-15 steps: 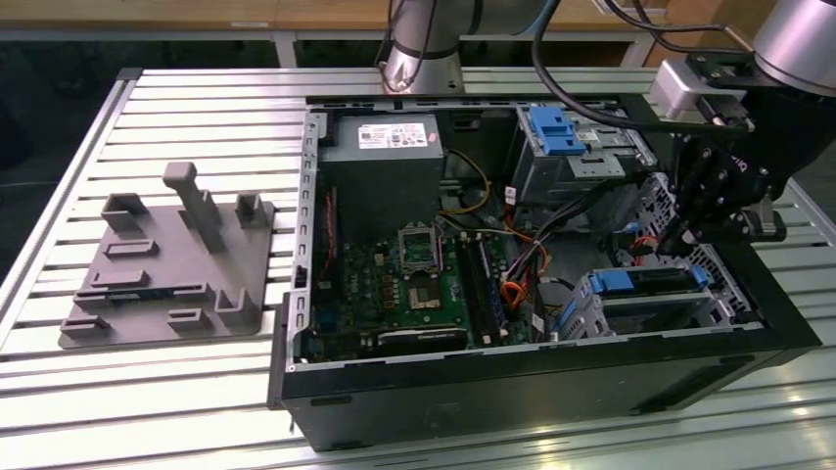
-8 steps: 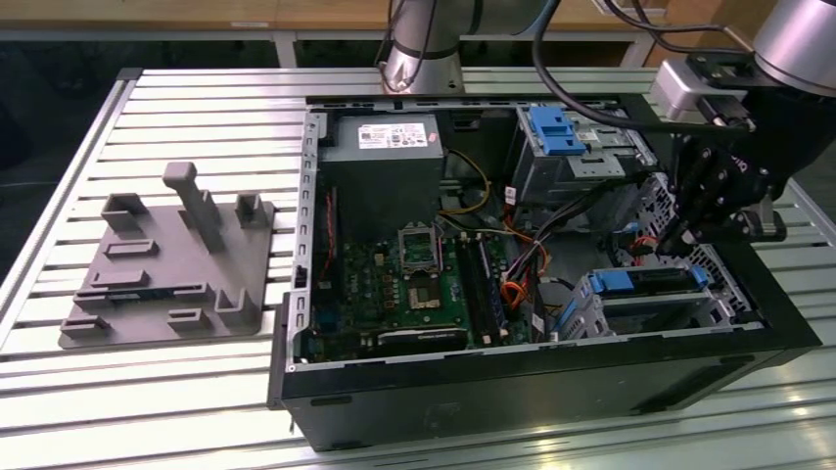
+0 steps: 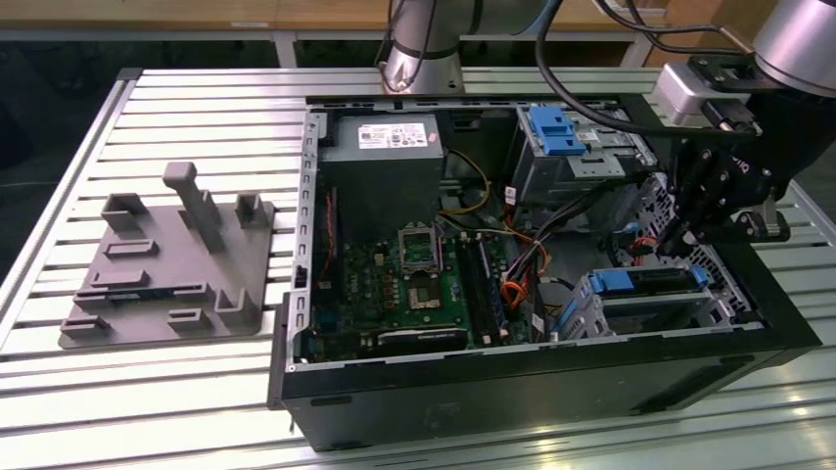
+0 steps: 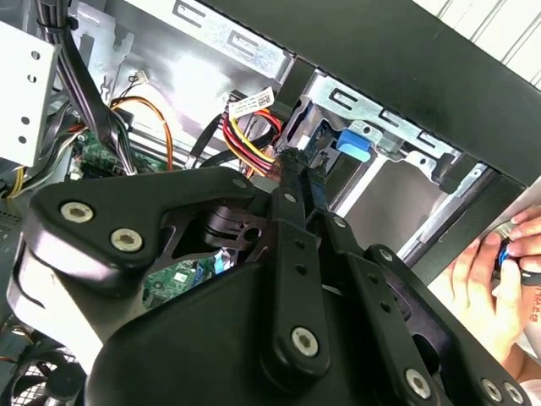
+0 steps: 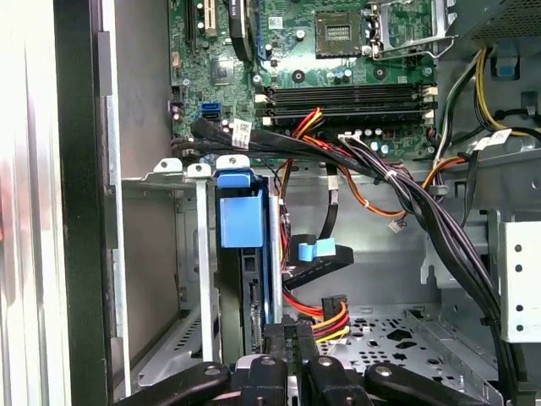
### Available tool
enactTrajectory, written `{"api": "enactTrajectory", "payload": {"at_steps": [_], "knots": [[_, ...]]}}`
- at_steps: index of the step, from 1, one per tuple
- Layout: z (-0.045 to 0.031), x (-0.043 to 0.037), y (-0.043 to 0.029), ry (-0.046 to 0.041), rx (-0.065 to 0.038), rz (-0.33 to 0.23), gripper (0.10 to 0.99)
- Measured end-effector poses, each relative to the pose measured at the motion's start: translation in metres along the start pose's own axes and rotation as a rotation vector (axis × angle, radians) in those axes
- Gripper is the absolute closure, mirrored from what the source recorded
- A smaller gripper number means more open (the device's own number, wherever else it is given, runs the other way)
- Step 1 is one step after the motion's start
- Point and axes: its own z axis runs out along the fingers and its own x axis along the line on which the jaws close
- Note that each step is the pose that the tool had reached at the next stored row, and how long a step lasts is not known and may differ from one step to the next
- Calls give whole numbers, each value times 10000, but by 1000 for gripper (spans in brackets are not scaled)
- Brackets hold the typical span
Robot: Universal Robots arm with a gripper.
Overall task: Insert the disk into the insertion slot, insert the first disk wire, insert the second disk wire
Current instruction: 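Insert the first disk wire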
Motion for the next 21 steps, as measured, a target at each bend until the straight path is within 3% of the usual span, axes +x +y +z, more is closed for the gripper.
{"api": "enactTrajectory", "payload": {"at_steps": [21], "knots": [[22,113,-6,-1,0,0,925]]}}
